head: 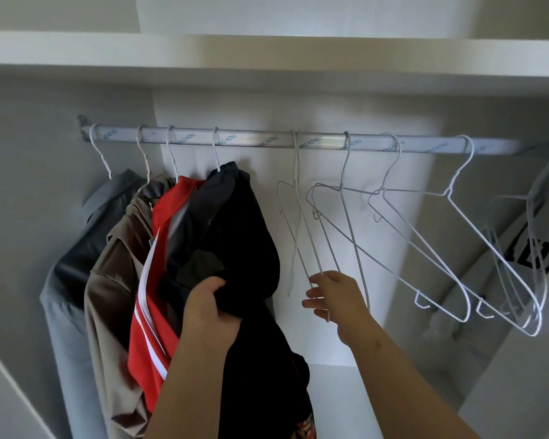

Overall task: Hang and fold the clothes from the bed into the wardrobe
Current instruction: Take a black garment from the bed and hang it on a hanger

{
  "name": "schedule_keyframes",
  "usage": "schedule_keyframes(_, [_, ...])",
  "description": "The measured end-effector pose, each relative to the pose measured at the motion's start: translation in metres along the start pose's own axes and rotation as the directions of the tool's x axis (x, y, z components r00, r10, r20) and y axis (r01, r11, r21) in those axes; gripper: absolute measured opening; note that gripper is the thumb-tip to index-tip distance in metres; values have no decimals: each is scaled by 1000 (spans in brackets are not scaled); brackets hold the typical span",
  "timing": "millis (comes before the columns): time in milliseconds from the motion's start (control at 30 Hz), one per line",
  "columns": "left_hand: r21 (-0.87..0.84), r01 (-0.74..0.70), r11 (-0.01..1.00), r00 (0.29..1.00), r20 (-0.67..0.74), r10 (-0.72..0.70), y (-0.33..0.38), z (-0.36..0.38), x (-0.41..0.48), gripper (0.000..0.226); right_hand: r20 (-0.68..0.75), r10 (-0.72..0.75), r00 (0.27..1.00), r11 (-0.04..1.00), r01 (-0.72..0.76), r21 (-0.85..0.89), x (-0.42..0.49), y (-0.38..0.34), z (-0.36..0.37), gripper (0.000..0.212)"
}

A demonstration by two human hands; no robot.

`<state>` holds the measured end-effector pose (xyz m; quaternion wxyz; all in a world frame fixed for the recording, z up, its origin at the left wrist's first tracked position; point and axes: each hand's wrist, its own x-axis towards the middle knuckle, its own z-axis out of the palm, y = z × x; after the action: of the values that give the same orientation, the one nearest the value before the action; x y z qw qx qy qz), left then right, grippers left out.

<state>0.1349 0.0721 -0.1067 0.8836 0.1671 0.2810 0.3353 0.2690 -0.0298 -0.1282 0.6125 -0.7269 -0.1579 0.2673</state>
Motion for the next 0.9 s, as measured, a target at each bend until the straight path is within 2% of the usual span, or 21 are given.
schedule_keyframes(67, [6, -4, 1000, 1000, -11, 4, -1, 0, -2, 37, 86, 56, 995, 992, -65, 109, -3, -3, 0, 27])
schedule_keyframes(133, [22, -14, 1000, 1000, -22, 15, 0, -1, -4, 37, 148, 71, 986, 985, -92, 143, -4, -4, 3, 27])
schedule_keyframes(267, [24, -43, 999, 998, -43, 44, 4, -4, -8, 40, 193, 4, 981, 990, -31, 134, -11, -4, 17, 10])
schedule_keyframes(433, [48, -66, 997, 994, -79, 70, 11, -9, -10, 17, 202, -103, 974, 974, 57, 217, -15, -6, 34, 8])
schedule_keyframes(567, [43, -65, 997, 993, -93, 69, 19, -17, -5, 16, 216, -163, 963, 959, 103, 266, -16, -10, 44, 14])
schedule_keyframes(633, [14, -61, 998, 994, -93, 62, 22, -19, -4, 16, 209, -217, 953, 956, 165, 242, -14, -11, 48, 25])
schedule_keyframes(733, [3, -74, 997, 994, -86, 74, 24, -18, -7, 17, 178, -298, 938, 953, 282, 110, -12, -14, 56, 42])
schedule_keyframes(800, [17, -91, 996, 990, -105, 92, 25, -16, -9, 15, 142, -332, 932, 943, 330, 38, -8, -14, 62, 40])
schedule_keyframes(900, [11, -64, 998, 993, -100, 65, 26, -16, -12, 18, 142, -278, 950, 957, 287, -44, 0, -11, 72, 30])
